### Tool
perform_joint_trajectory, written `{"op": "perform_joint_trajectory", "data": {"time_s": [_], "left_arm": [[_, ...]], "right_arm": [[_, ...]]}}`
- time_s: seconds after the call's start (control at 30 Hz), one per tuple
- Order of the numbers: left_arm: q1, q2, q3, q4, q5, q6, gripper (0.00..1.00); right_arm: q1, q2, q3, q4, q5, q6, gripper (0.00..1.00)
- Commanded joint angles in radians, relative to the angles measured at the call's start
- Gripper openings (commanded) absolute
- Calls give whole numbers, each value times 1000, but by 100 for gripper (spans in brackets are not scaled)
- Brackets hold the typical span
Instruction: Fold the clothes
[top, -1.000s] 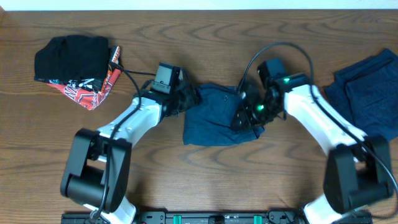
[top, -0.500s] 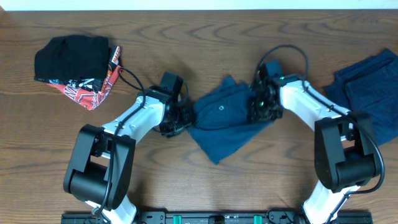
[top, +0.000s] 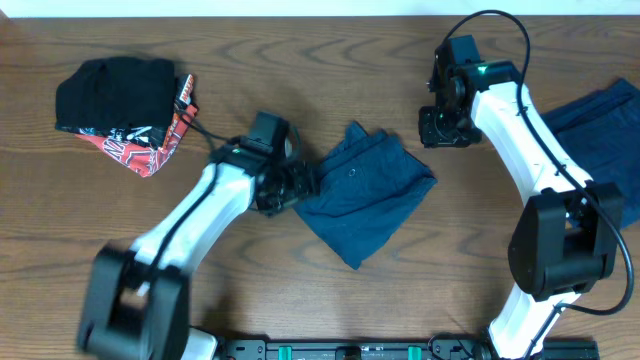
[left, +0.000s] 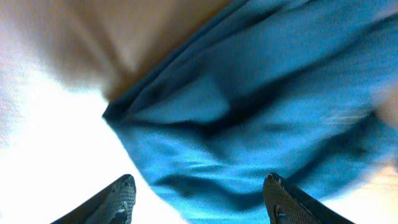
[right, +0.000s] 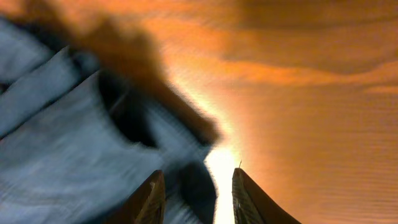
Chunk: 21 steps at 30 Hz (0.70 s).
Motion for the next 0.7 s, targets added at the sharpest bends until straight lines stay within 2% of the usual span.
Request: {"op": "perform_joint_trajectory", "data": {"time_s": [0.0,0.17,0.33,0.5,0.57,0.67], "left_arm": [[0,-116,6,55,-103,79,66],[-14,-135,6,205,-90,209,55],[-70,-58,6,241,47,346,53],[-137,43,5,245,49,474,53],[-145,82,5,251,16,486,53],[-141,147,5,256,-142,484,53]], "right_arm": [[5,-41,16,-33,-174,-49,34],[14,-45,2,-127,-302,-99,35],[36,-46,-62,-203,-366,-139,34],[66,-45,-171,-206,-391,-161,35],[79,-46,-217,-180,-391,-161,35],[91,-45,-303,-65,-377,-160,35]]}}
